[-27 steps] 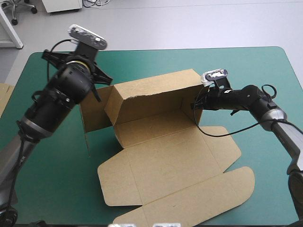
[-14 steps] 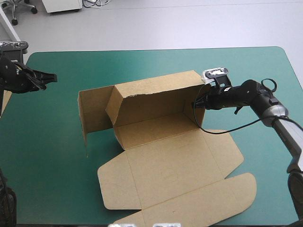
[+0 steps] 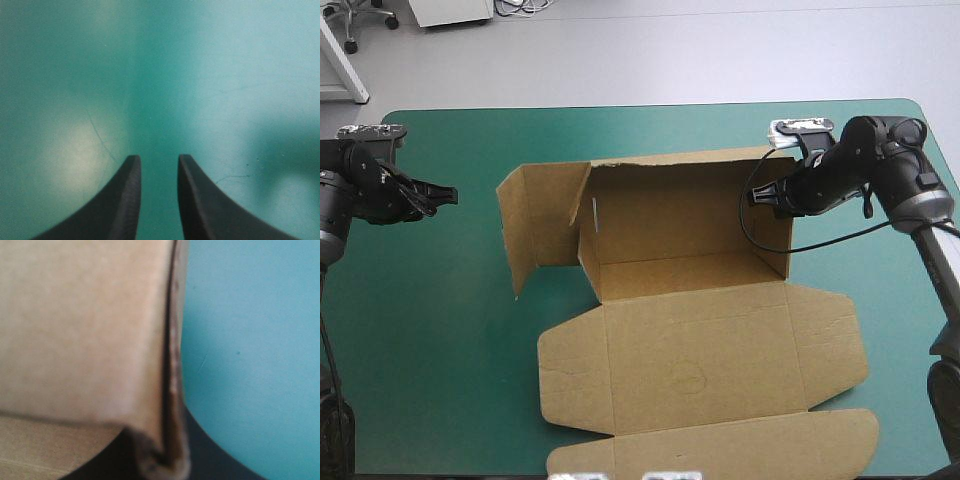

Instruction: Fold the box

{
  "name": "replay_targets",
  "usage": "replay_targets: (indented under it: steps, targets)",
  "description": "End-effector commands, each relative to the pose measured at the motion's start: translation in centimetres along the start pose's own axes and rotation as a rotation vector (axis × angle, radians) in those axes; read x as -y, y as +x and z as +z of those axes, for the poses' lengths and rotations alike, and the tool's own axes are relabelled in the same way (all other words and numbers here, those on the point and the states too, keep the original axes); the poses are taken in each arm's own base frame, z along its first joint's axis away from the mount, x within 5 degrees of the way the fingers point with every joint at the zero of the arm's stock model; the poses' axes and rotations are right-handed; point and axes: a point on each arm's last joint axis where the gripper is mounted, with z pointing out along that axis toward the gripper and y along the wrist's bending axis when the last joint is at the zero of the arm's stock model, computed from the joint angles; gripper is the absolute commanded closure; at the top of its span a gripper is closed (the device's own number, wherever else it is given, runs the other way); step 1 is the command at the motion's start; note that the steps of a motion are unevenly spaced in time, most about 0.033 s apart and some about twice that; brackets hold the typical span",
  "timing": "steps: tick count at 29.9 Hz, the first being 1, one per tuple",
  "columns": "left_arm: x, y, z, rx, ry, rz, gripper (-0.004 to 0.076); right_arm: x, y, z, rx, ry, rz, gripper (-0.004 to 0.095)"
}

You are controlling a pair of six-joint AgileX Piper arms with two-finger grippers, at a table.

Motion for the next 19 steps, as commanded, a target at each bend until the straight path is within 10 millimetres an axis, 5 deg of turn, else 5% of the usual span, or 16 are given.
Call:
replay_targets:
  steps: [1,7,19]
  targets:
    - [0.0,-0.5,-1.6,0.108,0.014,-0.009,0.0533,-0.6,-0.9,-3.2,0.077,0.003,0.052,0.0921]
    - [0.4,-0.5,-1.6,0.104,0.047,0.022,0.0535,-0.5,-1.9,-2.0,0.064,0.003,0.074,0.0919]
    - [1.0,-0.2,-1.7,0.073,0.121,0.021,0.0535,1.0,-2.9,5.0,-0.088,0.027,0.023,0.0918]
